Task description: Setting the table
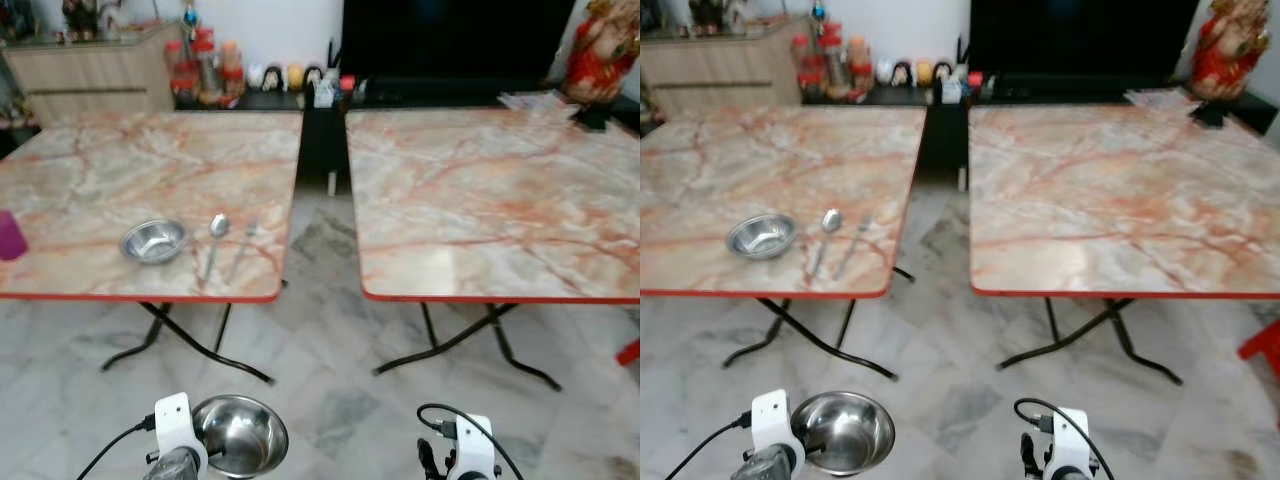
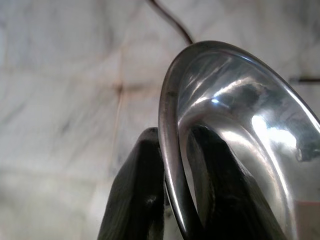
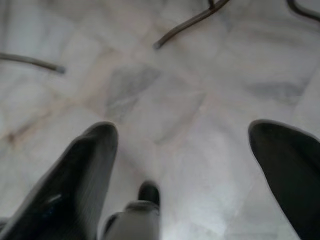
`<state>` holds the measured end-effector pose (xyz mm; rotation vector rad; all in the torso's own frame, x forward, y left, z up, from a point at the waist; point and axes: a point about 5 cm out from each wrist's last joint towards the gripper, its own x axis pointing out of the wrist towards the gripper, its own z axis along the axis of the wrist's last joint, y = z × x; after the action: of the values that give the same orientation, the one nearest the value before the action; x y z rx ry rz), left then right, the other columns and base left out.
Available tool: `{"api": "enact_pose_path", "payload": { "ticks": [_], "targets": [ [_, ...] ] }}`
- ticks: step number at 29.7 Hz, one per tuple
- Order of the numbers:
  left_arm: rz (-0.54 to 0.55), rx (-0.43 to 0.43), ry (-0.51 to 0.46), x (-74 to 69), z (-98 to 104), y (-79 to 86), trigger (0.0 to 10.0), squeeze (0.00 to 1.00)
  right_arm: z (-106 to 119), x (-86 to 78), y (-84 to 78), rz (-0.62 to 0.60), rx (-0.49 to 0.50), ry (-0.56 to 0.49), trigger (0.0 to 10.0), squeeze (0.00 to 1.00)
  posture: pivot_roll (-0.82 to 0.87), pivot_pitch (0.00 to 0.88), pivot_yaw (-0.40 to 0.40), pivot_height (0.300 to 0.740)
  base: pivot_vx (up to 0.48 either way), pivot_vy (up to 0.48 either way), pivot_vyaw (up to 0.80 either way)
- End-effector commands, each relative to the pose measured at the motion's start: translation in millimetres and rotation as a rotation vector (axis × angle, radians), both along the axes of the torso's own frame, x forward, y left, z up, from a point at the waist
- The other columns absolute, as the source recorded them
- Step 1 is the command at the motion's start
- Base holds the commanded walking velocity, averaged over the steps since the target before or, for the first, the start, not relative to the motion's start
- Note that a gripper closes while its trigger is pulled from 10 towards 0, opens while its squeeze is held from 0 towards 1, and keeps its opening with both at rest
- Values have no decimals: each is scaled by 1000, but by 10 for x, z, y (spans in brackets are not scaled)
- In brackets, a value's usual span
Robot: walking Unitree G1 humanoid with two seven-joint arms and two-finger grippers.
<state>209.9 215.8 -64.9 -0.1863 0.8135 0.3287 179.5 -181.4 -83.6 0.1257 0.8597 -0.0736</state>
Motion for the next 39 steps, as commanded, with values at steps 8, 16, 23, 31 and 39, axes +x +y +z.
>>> {"api": "enact_pose_path", "payload": {
  "ticks": [8,16,23,31,39],
  "targets": [
    [6,-3,-6,8,4,-8,10000,0,14,7,-71,1,-16,-6,10000,0,-26,0,-21,740,0,-469,0],
    [21,-2,3,-47,-17,39,10000,0,10,6,-42,4,-10,-6,10000,0,-19,0,-22,740,0,-456,0],
    [38,-36,1,-132,-56,56,10000,0,-1,-9,-31,-9,-9,4,10000,0,-22,0,-19,740,0,-36,0],
    [34,-43,4,-147,-67,42,10000,0,6,2,-46,-12,-12,0,10000,0,-22,0,-25,740,146,0,0],
    [28,-41,12,-144,-69,31,10000,0,25,37,-76,-31,-14,-9,10000,0,-34,0,-22,740,368,0,0]
  ]
}}
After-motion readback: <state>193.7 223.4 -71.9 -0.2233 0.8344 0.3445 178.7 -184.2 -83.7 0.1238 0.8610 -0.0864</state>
